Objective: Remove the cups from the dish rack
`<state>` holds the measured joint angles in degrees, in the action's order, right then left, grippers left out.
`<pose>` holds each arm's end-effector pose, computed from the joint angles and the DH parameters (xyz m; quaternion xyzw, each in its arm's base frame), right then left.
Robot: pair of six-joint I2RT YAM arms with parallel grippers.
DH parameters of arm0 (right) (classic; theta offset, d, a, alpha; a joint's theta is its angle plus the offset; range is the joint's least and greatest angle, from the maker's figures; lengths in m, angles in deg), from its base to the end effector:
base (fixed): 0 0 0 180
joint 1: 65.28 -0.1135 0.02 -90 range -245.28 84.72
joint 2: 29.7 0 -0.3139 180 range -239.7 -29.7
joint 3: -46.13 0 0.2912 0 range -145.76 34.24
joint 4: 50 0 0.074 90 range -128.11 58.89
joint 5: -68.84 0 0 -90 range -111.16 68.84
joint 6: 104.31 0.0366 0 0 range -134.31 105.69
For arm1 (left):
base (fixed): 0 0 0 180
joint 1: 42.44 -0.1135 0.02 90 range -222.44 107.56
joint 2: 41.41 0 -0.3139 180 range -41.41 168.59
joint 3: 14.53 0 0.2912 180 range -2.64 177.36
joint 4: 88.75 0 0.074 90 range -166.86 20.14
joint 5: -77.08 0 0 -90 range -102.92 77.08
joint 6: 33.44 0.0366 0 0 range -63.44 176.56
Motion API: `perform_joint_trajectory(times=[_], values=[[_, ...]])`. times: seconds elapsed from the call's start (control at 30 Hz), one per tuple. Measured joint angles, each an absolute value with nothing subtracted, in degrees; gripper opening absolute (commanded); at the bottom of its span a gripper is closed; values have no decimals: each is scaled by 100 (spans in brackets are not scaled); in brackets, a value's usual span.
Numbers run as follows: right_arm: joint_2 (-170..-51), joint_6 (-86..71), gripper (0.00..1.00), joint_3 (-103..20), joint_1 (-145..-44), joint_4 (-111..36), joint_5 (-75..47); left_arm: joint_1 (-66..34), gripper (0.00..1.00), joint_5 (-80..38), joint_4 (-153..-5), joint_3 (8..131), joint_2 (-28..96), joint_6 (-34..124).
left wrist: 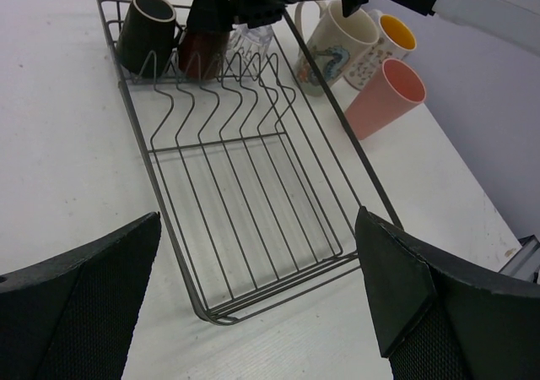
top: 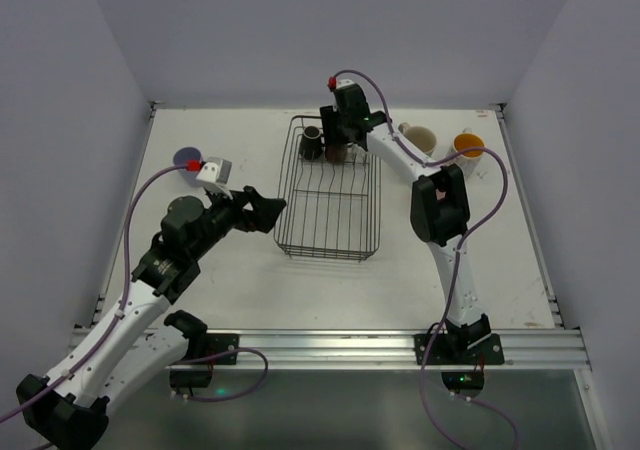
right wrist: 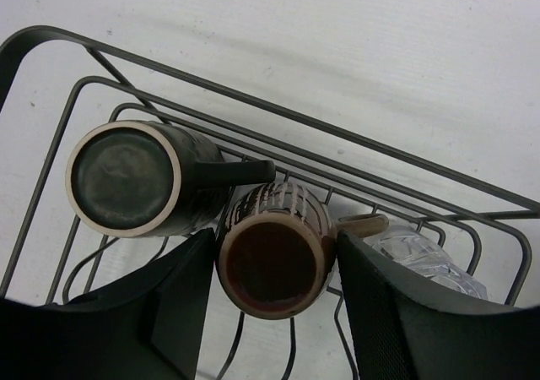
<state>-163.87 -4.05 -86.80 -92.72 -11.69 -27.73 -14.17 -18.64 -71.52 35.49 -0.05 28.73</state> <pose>0.5477 0.2797 0.2621 -0.1108 0.8967 0.0884 0.4194 0.1581 -0.0892 0.3483 0.0355 0.7569 -0.3397 0.5572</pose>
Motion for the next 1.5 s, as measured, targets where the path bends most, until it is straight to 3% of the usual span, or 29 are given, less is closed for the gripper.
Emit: perform_joint_trajectory(times=[0.1,0.13,0.2,0.23,0.43,0.8,1.17,1.47,1.5], values=[[-16413,-427,58,-8734,-9272,-1150,-2799,-1417,100,-1864,-7130,3549,52,2875],[-16413,-436,47,-8734,-9272,-1150,-2810,-1417,100,-1864,-7128,3549,61,2873],[-16413,-471,38,-8734,-9272,-1163,-2834,-1417,100,-1864,-7130,3549,69,2873],[-16413,-482,30,-8734,-9274,-1187,-2854,-1417,100,-1864,-7132,3549,78,2873],[-16157,-438,15,-8240,-9274,-1635,-2854,-1417,100,-1892,-7167,3551,238,2868],[-14282,-204,14,-7187,-9274,-2382,-2722,-1417,100,-2340,-7532,3755,729,2674],[-10898,1468,14,-3578,-9263,-4382,-1254,-1417,99,-3256,-8529,4155,1435,2020],[-10225,3363,15,-1969,-9276,-6190,274,-1417,92,-3864,-9469,4161,1779,1408],[-10230,3518,15,-1891,-9276,-6338,373,-1417,88,-3910,-9563,4161,1783,1362]])
